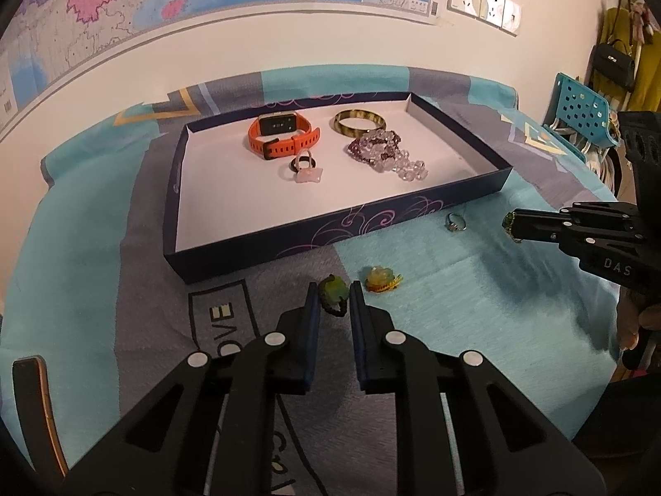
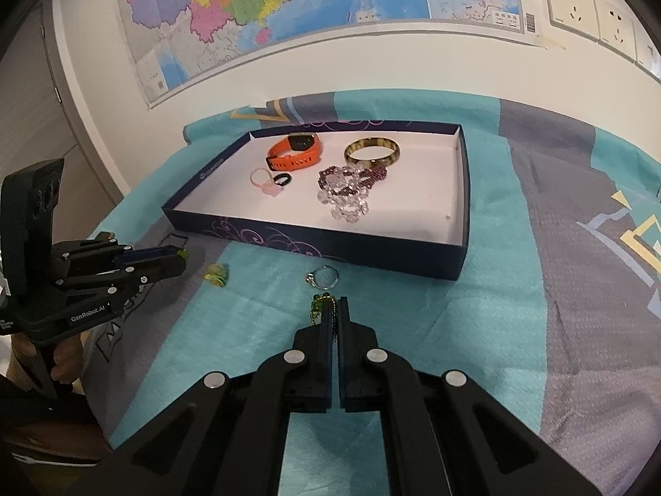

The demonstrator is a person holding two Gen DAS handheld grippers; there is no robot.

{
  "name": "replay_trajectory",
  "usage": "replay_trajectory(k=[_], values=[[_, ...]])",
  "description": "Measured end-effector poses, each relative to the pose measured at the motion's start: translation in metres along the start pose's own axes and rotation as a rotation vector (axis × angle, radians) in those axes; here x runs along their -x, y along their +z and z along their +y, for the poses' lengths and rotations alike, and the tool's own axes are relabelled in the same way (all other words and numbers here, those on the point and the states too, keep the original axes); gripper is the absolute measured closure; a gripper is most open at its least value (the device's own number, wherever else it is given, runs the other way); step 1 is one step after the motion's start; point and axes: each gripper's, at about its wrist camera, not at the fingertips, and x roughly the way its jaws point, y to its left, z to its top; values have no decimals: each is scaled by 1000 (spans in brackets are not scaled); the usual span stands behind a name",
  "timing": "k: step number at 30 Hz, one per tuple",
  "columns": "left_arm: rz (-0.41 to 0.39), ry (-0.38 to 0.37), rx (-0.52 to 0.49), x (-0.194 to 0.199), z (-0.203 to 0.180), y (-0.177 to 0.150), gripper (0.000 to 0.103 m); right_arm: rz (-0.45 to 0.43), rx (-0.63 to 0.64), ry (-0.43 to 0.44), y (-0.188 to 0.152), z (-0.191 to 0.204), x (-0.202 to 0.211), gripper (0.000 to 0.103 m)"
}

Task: Organize jewelry
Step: 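Grasp the green-stone ring with the left gripper while the right gripper grasps the gold ring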

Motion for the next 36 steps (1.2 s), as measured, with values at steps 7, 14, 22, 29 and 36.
replay_trajectory(k=[7, 14, 22, 29, 36], values=[[-20, -7, -1, 6, -2, 3, 88, -17, -7, 29, 6, 2, 5, 102], [-32, -9, 3, 10, -2, 4, 88, -25, -14, 55, 10, 3, 5, 102], [-44, -11, 0, 14, -3, 6, 88, -36, -16, 72, 15, 6, 5, 102], [-50, -14, 0, 15, -3, 8, 88, -39, -13, 82, 19, 7, 4, 102], [-55, -16, 3, 16, -4, 10, 88, -39, -18, 94, 21, 8, 4, 102]])
